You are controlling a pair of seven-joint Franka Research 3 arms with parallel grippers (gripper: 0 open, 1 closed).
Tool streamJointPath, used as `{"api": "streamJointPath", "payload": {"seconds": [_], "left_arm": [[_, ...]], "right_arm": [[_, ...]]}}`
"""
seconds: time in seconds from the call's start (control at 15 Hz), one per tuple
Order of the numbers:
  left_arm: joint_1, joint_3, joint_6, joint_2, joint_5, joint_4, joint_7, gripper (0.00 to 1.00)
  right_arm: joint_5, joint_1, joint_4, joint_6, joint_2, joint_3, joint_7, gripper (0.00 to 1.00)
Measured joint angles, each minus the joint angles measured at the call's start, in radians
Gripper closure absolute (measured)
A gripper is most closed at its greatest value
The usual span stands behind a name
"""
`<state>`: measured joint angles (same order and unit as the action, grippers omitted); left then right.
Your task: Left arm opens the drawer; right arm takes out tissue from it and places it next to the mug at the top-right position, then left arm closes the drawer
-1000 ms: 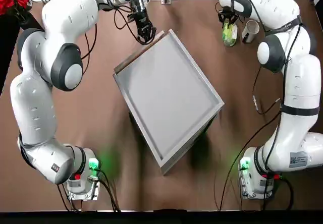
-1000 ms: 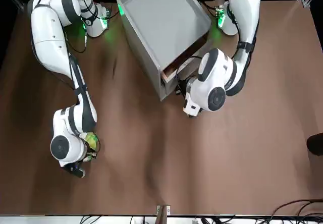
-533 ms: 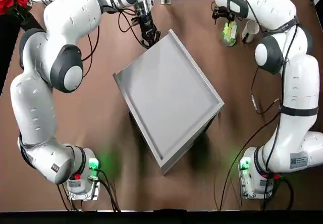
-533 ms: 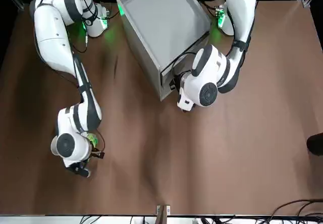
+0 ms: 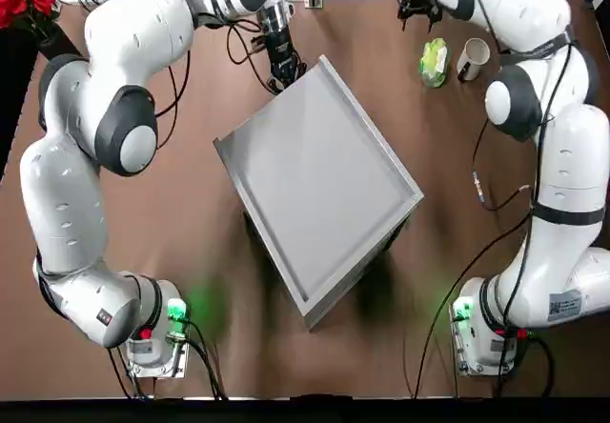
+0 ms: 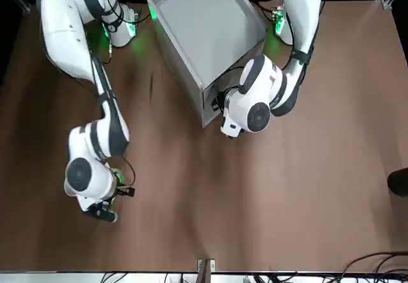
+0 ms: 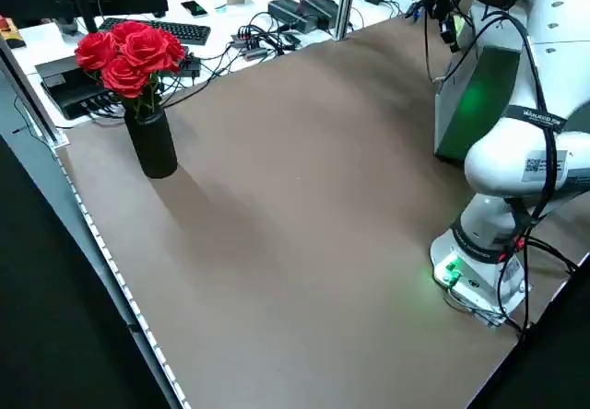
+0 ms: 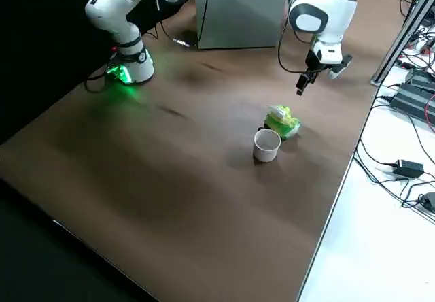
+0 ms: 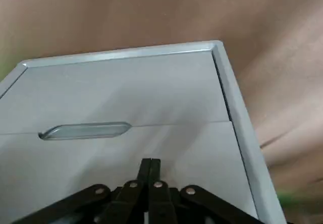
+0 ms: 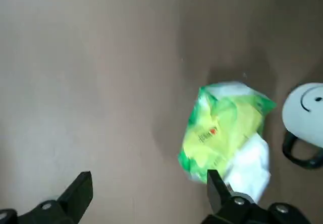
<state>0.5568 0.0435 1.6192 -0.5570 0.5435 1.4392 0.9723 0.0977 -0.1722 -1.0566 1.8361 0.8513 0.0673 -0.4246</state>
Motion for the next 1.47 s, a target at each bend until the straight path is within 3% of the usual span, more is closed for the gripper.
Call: {"api": "streamJointPath", "payload": {"seconds": [0.27, 0.8, 1.27, 1.47], "left_arm": [[0.002, 0.001, 0.001, -0.003, 0.000, 0.000, 0.000, 0.99], [0.001, 0.001, -0.005, -0.027, 0.044, -0.004, 0.001, 0.99], [-0.004, 0.000, -0.003, -0.037, 0.055, -0.005, 0.006, 0.99], [-0.026, 0.001, 0.017, -0.045, -0.019, -0.022, 0.012, 0.99]], "right_arm": [[-0.095, 0.079, 0.059, -0.166, -0.076, 0.002, 0.164, 0.00], [-0.100, 0.225, 0.077, -0.345, -0.335, 0.002, 0.407, 0.00], [-0.100, 0.278, 0.060, -0.504, -0.485, 0.000, 0.486, 0.00], [-0.100, 0.296, -0.003, -0.504, -0.536, 0.000, 0.536, 0.00]]}}
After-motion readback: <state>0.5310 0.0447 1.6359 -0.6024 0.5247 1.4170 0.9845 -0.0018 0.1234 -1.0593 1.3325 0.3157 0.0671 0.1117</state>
